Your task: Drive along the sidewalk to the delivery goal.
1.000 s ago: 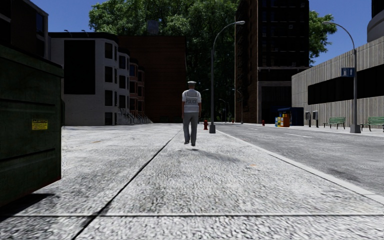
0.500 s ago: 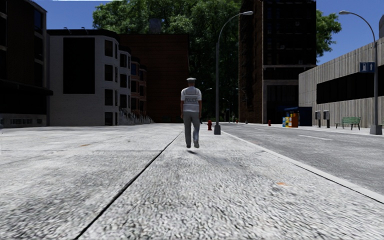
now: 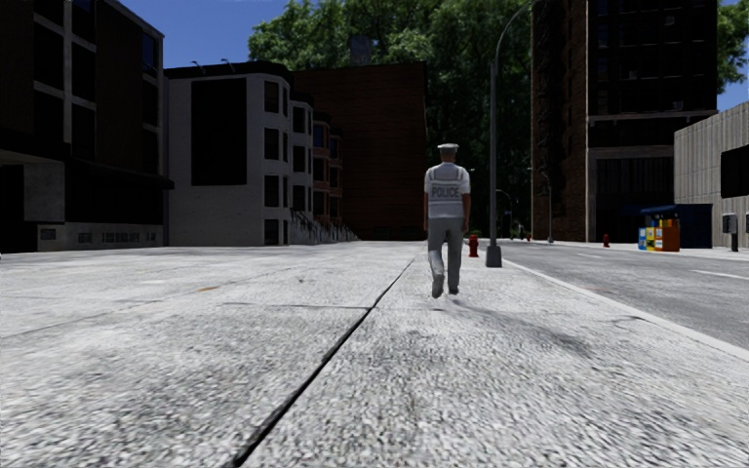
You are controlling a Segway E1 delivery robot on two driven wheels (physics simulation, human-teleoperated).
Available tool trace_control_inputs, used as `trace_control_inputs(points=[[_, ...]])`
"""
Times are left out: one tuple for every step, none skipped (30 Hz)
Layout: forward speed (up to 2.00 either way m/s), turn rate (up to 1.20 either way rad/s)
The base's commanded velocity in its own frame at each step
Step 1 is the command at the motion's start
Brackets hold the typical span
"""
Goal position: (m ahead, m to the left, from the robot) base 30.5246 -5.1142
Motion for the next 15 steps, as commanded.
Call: trace_control_inputs(points=[[1.9, 0.0], [1.9, 0.0], [1.9, 0.0], [1.9, 0.0], [1.9, 0.0], [1.9, 0.0], [1.9, 0.0], [1.9, 0.08], [1.9, 0.39], [1.9, 0.62], [1.9, 0.62], [1.9, 0.78], [1.9, 0.84], [1.9, 0.85], [1.9, 0.85]])
